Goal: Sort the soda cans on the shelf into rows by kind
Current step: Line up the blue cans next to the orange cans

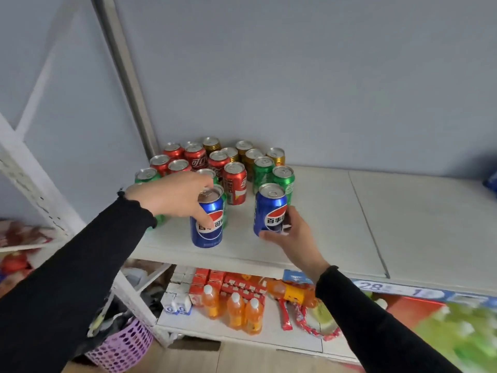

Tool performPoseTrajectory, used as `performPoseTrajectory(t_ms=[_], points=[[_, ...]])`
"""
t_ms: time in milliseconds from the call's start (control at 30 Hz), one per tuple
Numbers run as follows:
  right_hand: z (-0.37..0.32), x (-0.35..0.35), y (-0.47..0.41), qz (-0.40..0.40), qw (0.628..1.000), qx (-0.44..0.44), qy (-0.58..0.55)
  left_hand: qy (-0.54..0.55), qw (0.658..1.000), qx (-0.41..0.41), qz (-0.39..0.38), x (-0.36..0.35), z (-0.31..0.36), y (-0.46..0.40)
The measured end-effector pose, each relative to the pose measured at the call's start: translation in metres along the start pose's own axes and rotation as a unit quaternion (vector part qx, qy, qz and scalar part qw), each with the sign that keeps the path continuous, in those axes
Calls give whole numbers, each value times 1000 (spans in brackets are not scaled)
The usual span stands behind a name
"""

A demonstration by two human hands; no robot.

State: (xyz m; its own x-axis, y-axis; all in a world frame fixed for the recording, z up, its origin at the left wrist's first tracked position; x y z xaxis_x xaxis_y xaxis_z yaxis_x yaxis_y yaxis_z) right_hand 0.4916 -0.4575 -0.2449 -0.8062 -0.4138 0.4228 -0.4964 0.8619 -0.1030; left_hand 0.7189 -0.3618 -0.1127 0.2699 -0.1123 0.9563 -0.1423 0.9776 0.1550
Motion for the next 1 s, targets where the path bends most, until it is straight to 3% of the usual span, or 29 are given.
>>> performPoseTrajectory(t_ms=[300,500,767,1000], points=[[39,166,86,199,979,-49,15,57,977,-203,28,-19,199,-56],[97,301,166,284,954,-93,27,81,955,-284,9,-68,365,-89],[170,468,240,324,936,-131,51,107,944,-311,-11,-133,557,-126],[216,554,220,319,935,-147,59,81,945,-318,11,-158,647,-174]])
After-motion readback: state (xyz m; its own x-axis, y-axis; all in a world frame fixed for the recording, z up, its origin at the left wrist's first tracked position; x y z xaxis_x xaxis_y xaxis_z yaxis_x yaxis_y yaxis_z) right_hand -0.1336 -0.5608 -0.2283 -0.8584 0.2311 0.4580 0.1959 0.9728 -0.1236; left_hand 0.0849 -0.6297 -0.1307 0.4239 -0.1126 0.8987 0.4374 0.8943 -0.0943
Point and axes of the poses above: each hand's wrist, its own y-axis away from the middle knuckle, its own x-axis out of the back of the hand, z = x × y, the point moved 4 cm from there along -y, towards the middle knuckle, and after that the axes turned 5 degrees about y, right-handed, at the moved point
